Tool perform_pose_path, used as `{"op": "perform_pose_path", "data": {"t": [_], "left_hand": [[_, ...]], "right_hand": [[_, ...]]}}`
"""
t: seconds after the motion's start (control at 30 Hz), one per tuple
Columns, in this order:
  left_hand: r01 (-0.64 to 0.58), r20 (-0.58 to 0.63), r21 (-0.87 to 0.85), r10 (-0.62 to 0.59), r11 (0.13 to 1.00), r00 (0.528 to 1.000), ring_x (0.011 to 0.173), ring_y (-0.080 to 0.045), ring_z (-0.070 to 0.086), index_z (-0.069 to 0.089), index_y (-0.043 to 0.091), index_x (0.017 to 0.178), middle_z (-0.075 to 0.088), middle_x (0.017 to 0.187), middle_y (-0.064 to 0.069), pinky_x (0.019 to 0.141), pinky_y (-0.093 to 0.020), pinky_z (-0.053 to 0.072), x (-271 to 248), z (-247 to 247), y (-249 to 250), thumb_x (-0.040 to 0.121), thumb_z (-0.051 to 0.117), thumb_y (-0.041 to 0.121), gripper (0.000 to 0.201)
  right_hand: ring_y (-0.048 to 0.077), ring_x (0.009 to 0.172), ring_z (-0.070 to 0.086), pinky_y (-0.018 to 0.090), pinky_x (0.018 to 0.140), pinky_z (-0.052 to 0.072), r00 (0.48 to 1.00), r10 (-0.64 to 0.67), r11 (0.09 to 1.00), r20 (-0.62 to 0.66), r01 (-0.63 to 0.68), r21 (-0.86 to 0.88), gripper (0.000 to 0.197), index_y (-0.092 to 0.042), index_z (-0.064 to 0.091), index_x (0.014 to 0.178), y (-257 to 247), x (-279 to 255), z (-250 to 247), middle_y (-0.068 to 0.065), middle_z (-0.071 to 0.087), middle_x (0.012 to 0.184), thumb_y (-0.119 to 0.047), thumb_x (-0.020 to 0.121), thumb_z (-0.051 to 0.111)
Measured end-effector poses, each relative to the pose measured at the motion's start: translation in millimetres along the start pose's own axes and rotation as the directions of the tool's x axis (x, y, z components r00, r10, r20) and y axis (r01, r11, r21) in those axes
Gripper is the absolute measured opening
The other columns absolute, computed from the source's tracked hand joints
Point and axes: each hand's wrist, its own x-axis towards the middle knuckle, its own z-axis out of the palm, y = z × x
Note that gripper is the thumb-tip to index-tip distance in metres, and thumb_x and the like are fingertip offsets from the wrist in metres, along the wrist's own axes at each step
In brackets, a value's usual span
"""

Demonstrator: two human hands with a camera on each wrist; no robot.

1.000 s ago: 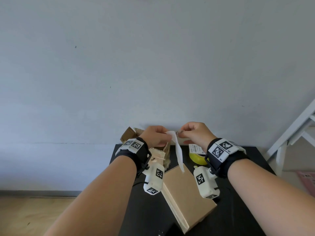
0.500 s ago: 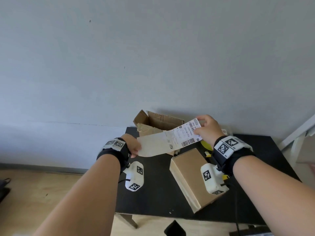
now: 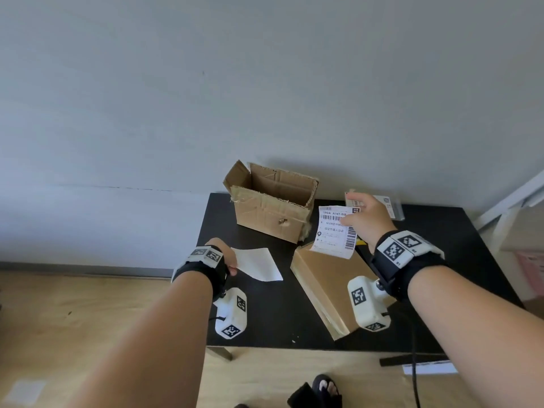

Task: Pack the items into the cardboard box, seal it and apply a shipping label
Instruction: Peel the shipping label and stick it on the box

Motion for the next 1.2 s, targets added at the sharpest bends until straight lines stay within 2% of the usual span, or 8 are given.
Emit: {"op": "perform_pose_path", "data": {"t": [0.13, 0.3, 0.43, 0.6, 0.73, 0.87, 1.03, 1.2], "left_hand": [[-0.01, -0.047, 0.17, 0.018, 0.985, 0.999, 0.1, -0.027, 0.066, 0.063, -0.002, 0.109, 0.069, 0.106, -0.016, 0.09, -0.035, 0.053, -2.9, 4.3, 5.8, 0.088, 0.064, 0.017, 0.028], [-0.112, -0.21, 0.168, 0.147, 0.979, 0.967, 0.088, -0.022, 0.059, 0.065, 0.006, 0.111, 0.066, 0.107, -0.01, 0.08, -0.03, 0.049, -19.7, 1.9, 31.5, 0.086, 0.065, 0.013, 0.026], [-0.399, -0.203, 0.021, 0.394, 0.917, 0.896, 0.083, -0.018, 0.063, 0.07, 0.014, 0.087, 0.067, 0.082, -0.001, 0.082, -0.033, 0.056, -50.4, 8.9, 72.3, 0.086, 0.065, 0.018, 0.007], [-0.626, -0.007, -0.023, 0.626, 0.78, 0.78, 0.086, -0.01, 0.063, 0.068, 0.022, 0.093, 0.068, 0.09, 0.006, 0.079, -0.03, 0.054, -99.6, 42.1, 134.3, 0.077, 0.073, 0.048, 0.031], [-0.648, -0.059, 0.036, 0.649, 0.761, 0.759, 0.078, -0.008, 0.065, 0.071, 0.02, 0.086, 0.07, 0.082, 0.006, 0.071, -0.024, 0.054, -107.6, 65.5, 161.1, 0.079, 0.075, 0.038, 0.021], [-0.588, -0.112, 0.043, 0.589, 0.808, 0.801, 0.076, -0.008, 0.063, 0.07, 0.02, 0.082, 0.068, 0.079, 0.005, 0.074, -0.026, 0.055, -106.6, 79.1, 166.7, 0.085, 0.07, 0.03, 0.01], [-0.479, -0.13, -0.062, 0.469, 0.875, 0.874, 0.087, -0.009, 0.066, 0.068, 0.02, 0.089, 0.07, 0.09, 0.004, 0.075, -0.021, 0.054, -104.9, 85.3, 158.8, 0.09, 0.065, 0.027, 0.007], [-0.365, -0.102, -0.019, 0.361, 0.931, 0.927, 0.087, -0.006, 0.061, 0.066, 0.025, 0.088, 0.066, 0.086, 0.007, 0.084, -0.026, 0.05, -105.5, 85.2, 150.1, 0.089, 0.065, 0.021, 0.004]], "right_hand": [[0.022, 0.097, 0.062, 0.029, 0.067, 0.055, 0.999, 0.029, 1.0, 0.013, -0.029, 0.007, 0.061, -0.02, 0.054, 0.13, 11.1, -3.2, -5.7, 0.011, 0.049, 0.137, 0.015, 0.081, 0.057], [0.025, 0.1, 0.063, 0.037, 0.078, 0.057, 0.997, 0.05, 0.997, 0.064, -0.046, -0.055, 0.064, -0.02, 0.052, 0.13, 16.6, -0.9, -14.4, 0.013, 0.054, 0.131, 0.017, 0.078, 0.059], [0.026, 0.112, 0.058, 0.043, 0.09, 0.054, 0.99, 0.054, 0.978, 0.133, -0.026, -0.205, 0.063, -0.024, 0.054, 0.127, 12.4, 4.1, -25.5, 0.01, 0.053, 0.132, 0.009, 0.075, 0.068], [0.021, 0.095, 0.065, 0.038, 0.083, 0.056, 0.96, 0.034, 0.957, 0.279, 0.049, -0.287, 0.063, -0.026, 0.051, 0.13, 1.7, 7.5, -39.0, 0.006, 0.064, 0.109, 0.0, 0.076, 0.073], [0.018, 0.086, 0.066, 0.034, 0.077, 0.055, 0.94, -0.014, 0.953, 0.342, 0.117, -0.281, 0.06, -0.023, 0.053, 0.127, -4.0, 7.3, -51.3, 0.003, 0.065, 0.094, -0.001, 0.075, 0.074], [0.02, 0.095, 0.063, 0.037, 0.085, 0.056, 0.937, 0.007, 0.959, 0.348, 0.093, -0.269, 0.06, -0.016, 0.055, 0.127, 0.4, 11.2, -56.3, -0.001, 0.059, 0.097, 0.0, 0.073, 0.074], [0.023, 0.1, 0.065, 0.039, 0.084, 0.058, 0.859, 0.204, 0.906, 0.47, 0.016, -0.422, 0.052, -0.014, 0.052, 0.127, 18.2, 11.6, -59.5, 0.006, 0.064, 0.117, 0.001, 0.08, 0.069], [0.024, 0.091, 0.07, 0.04, 0.082, 0.058, 0.76, 0.335, 0.913, 0.558, -0.116, -0.39, 0.037, -0.013, 0.057, 0.114, 30.2, 14.5, -65.7, 0.011, 0.07, 0.099, 0.006, 0.083, 0.065]]}}
